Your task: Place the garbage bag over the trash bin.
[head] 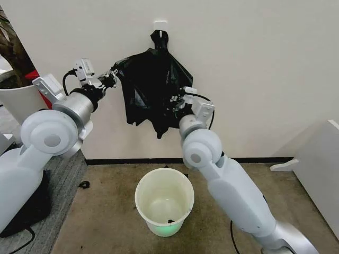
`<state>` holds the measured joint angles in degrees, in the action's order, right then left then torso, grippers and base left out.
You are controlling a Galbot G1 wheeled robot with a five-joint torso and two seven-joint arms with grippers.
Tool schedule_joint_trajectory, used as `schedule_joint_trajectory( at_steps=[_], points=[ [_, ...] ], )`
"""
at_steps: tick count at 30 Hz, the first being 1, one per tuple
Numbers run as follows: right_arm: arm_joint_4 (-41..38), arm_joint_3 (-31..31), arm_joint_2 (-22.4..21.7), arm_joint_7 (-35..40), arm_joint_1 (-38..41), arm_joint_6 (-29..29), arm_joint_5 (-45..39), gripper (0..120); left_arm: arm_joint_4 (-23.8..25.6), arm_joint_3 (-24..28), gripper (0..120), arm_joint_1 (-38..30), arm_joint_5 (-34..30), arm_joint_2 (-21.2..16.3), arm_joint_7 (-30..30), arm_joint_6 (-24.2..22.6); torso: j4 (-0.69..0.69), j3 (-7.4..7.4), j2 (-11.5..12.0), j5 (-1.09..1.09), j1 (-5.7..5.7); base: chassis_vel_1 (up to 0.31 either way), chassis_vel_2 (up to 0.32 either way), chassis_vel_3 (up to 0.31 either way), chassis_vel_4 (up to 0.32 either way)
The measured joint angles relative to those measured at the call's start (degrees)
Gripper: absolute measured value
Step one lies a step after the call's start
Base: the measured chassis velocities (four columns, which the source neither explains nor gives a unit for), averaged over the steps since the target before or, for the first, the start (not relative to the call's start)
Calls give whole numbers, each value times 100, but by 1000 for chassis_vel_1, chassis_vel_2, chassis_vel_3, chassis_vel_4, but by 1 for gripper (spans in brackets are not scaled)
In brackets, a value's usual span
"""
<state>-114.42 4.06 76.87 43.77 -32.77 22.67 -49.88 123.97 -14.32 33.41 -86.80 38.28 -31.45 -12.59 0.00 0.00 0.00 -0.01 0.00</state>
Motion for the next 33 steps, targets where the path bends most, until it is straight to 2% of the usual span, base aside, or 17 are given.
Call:
schedule_joint_trajectory(
  at_steps=[8, 12, 17, 20, 24, 30, 32, 33],
  points=[
    [-84, -96, -145, -191, -102, -12, 5, 0, 38, -45, 0, 117, 11, 0, -2, -6, 0, 0, 0, 0, 0, 0, 0, 0, 0],
    [-115, -119, -204, -257, -308, -11, 5, 0, 151, -134, 0, 414, 74, -25, -6, -13, 0, 0, 0, 0, 0, 0, 0, 0, 0],
    [-364, -233, -361, -390, -1133, -17, 37, 0, 566, -582, 0, 1564, 291, -133, 56, -27, 1, 0, 0, 3, -1, 0, 0, 0, 0],
    [-508, -291, -434, -412, -1331, -22, 23, 0, 699, -732, 0, 1837, 331, -172, 93, -28, 1, 0, 0, 1, -1, 0, 0, 0, 0],
    [-1162, -573, -831, -446, -1526, -9, -314, 0, 1100, -1181, 0, 2322, 276, -343, 152, -28, 1, 0, 0, 0, -1, 0, 0, 0, 0],
    [-1829, -903, -1257, -394, -1636, 85, -989, 0, 1449, -1482, 0, 2638, 112, -506, 205, -28, -1, 1, -1, -1, -1, 0, 0, 0, 0],
    [-2358, -1171, -1721, -355, -1895, 141, -1500, 0, 1726, -1678, 0, 3079, 89, -620, 314, -36, -1, 1, -1, -1, -1, 0, 0, 0, 0],
    [-2358, -1171, -1721, -355, -1895, 141, -1500, 0, 1726, -1678, 0, 3079, 89, -620, 314, -36, -1, 1, -1, -1, -1, 0, 0, 0, 0]
  ],
)
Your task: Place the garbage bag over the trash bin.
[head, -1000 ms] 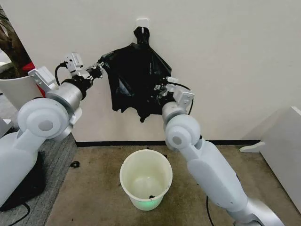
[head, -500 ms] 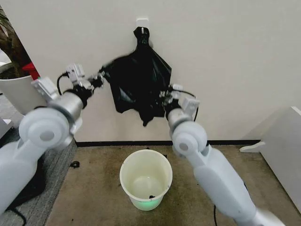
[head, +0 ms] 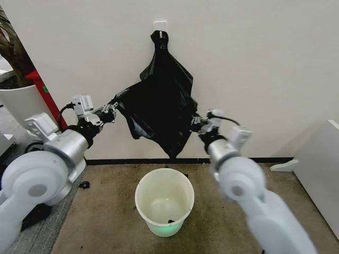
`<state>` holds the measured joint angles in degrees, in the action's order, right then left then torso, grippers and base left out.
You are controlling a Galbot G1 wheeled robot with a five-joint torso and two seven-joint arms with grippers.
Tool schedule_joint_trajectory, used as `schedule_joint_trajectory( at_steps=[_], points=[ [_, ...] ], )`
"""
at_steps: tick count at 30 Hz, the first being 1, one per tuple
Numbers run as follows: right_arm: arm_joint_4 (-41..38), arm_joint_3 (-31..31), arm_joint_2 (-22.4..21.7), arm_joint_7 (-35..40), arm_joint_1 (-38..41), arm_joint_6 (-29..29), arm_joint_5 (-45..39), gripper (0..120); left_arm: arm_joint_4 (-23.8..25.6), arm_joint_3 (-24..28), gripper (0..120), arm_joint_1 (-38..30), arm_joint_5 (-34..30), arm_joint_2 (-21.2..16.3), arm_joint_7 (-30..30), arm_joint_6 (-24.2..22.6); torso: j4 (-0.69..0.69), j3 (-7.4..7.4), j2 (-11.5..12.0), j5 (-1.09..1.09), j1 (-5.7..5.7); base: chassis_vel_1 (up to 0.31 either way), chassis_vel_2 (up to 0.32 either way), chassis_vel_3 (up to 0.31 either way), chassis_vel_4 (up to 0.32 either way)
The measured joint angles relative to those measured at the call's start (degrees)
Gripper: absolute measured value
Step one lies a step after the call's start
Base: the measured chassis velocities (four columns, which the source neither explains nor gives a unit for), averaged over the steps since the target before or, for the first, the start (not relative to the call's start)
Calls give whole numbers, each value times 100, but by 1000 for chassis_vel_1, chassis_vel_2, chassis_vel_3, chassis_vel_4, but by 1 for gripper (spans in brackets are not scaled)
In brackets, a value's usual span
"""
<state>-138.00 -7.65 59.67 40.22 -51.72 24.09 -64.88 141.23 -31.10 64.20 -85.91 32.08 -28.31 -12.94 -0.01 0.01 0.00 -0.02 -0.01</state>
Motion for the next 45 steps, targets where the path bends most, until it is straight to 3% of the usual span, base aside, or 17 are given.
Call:
schedule_joint_trajectory(
  at_steps=[5, 11, 18, 32, 41, 45],
  points=[
    [-519, -219, -589, 333, -222, 20, -833, 0, 234, 42, 0, 613, 64, -15, 87, -65, 0, -1, 0, 2, 0, 0, 0, 0, 0],
    [-576, -466, -1067, 807, -350, 25, -1721, 0, 235, -50, 0, 1258, 320, -133, 87, -70, 0, -1, 0, 1, 0, 0, 0, 0, 0],
    [-562, -415, -1308, 1082, -424, 0, -2181, 0, 221, -70, 0, 1745, 424, -77, -24, -95, 0, -1, 0, 2, 0, 0, 0, 0, 0],
    [-456, 6, -515, 1453, -1280, 133, -2156, 0, 205, 292, 0, 2006, 660, 416, -94, -533, 1, -1, 0, 2, 1, 0, 0, 0, 0],
    [-157, 13, -213, 1468, -1897, 266, -1842, 0, 105, 452, 0, 2143, 645, 619, -328, -615, 0, -2, 0, 2, 1, 0, 0, 0, 0],
    [-204, -30, -158, 1563, -2248, 279, -1769, 0, 178, 327, 0, 2545, 611, 722, -584, -640, 0, -1, 0, 2, 1, 0, 0, 0, 0]
  ],
)
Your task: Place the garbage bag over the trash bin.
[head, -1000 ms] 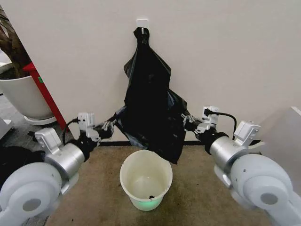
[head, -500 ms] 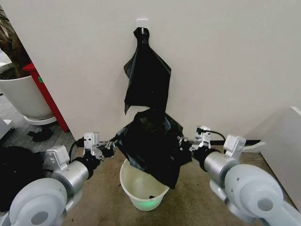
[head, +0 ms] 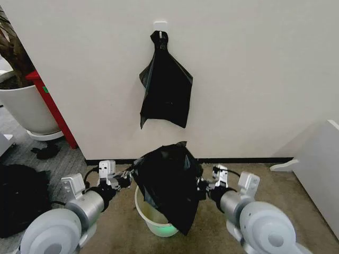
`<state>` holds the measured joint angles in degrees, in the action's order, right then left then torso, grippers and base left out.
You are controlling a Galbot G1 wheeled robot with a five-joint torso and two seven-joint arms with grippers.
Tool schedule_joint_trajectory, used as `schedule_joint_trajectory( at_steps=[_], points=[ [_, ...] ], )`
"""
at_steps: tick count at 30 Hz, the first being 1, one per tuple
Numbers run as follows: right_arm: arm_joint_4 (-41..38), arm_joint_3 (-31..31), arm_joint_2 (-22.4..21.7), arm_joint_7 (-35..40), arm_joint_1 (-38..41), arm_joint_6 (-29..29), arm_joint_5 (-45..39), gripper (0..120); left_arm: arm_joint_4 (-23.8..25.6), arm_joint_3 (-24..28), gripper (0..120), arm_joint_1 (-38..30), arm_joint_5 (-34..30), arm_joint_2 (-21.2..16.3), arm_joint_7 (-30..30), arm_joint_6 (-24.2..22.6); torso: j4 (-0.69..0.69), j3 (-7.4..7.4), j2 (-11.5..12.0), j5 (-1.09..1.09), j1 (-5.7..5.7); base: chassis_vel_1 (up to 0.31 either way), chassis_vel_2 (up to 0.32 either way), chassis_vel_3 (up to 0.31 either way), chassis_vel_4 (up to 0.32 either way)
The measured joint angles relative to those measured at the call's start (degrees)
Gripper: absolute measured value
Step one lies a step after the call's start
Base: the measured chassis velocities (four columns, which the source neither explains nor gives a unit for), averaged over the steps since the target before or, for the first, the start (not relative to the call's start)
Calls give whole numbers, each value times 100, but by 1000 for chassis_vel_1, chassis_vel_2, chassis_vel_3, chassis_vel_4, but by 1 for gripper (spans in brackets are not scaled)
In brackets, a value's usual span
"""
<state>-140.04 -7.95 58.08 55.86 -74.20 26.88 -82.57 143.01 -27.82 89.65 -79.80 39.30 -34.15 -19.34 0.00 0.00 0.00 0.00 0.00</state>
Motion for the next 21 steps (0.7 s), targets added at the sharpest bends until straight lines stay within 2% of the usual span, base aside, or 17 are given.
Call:
schedule_joint_trajectory(
  at_steps=[11, 15, 21],
  points=[
    [-141, -22, 228, 238, -567, 6, 136, 0, 15, -65, 0, 769, 111, 298, -190, 14, 1, 0, 0, 0, 0, 0, 0, 0, 0],
    [-33, 7, 419, 225, -799, 16, 428, 0, 16, -74, 0, 1000, 289, 445, -217, 42, 0, 0, 0, 0, 0, 0, 0, 0, 0],
    [123, 5, 470, 119, -827, 15, 730, 0, 18, -119, 0, 1246, 601, 625, -218, 130, 0, 0, 0, 0, 0, 0, 0, 0, 0]
  ],
)
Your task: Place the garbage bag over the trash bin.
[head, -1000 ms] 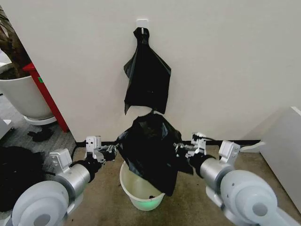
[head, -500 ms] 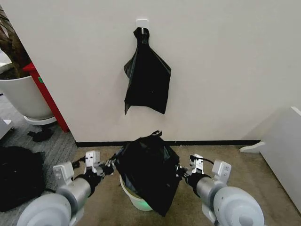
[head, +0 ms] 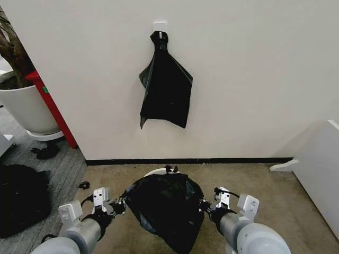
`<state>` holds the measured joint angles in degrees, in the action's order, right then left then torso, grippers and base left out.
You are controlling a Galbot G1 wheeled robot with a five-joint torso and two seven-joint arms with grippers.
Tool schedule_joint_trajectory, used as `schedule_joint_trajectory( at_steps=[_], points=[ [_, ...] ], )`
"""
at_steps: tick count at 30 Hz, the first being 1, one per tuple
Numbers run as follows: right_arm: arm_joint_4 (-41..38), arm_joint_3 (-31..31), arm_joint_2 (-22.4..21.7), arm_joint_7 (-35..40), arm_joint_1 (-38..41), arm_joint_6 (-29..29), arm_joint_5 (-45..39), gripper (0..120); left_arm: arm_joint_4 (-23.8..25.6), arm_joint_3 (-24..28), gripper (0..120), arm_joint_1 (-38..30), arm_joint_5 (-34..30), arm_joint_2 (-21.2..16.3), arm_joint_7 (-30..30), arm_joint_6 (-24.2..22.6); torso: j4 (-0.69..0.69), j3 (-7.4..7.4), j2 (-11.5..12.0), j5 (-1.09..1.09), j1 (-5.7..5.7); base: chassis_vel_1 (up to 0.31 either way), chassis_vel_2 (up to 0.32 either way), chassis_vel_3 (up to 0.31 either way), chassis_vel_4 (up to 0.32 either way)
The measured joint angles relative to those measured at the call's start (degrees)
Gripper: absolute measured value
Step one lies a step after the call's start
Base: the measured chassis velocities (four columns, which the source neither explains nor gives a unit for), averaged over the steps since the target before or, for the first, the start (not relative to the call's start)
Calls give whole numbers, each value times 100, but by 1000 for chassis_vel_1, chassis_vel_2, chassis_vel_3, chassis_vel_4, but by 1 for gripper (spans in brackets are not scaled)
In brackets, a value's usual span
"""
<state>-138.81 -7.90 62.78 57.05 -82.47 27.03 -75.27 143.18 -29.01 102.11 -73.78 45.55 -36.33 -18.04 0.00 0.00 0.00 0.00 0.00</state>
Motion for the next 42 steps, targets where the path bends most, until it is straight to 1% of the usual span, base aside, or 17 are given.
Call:
schedule_joint_trajectory(
  at_steps=[4, 8, 13, 16, 18, 22, 29, 32, 36, 42],
  points=[
    [84, 9, 44, -33, 11, 14, 45, 0, 1, -16, 0, 110, 149, 100, 19, 40, 0, 0, 0, 0, 0, 0, 0, 0, 0],
    [210, 41, 130, -136, -69, 73, 260, 0, -2, 52, 0, 155, 390, 224, 132, 84, 0, 0, 0, 0, 0, 0, 0, 0, 0],
    [295, 26, 181, -286, -219, 90, 540, 0, -143, 99, 0, 185, 590, 328, 238, 99, 0, 0, 1, 0, 0, 0, 0, 0, 0],
    [430, -10, 227, -473, -286, 83, 772, 0, -349, 101, 0, 244, 804, 410, 368, 157, 0, 0, 1, 0, 0, 0, 0, 0, 0],
    [462, -14, 237, -508, -287, 79, 806, 0, -391, 101, 0, 246, 843, 425, 395, 170, 0, 0, 1, 0, 0, 0, 0, 0, 0],
    [657, -20, 310, -765, -260, 52, 986, 0, -625, 197, 0, 157, 1039, 525, 508, 248, 0, 0, 1, 0, 0, 0, 0, 0, 0],
    [806, -21, 389, -920, -306, 52, 1115, 0, -714, 279, 0, 161, 1202, 646, 581, 273, 0, 0, 1, 0, 0, 0, 0, 0, 0],
    [1030, -57, 442, -1150, -357, -22, 1404, 0, -803, 284, 0, 234, 1369, 716, 672, 314, 0, 0, 1, 0, 0, 0, 0, 0, 0],
    [1176, -89, 491, -1366, -396, -58, 1552, 0, -890, 292, 0, 240, 1450, 754, 747, 353, 0, 0, 1, 0, 0, 0, 0, 0, 0],
    [1370, -91, 629, -1740, -469, -247, 1858, 0, -1088, 422, 0, 102, 1617, 765, 854, 465, 0, 0, 1, 0, 0, 0, 0, 0, 0]
  ],
)
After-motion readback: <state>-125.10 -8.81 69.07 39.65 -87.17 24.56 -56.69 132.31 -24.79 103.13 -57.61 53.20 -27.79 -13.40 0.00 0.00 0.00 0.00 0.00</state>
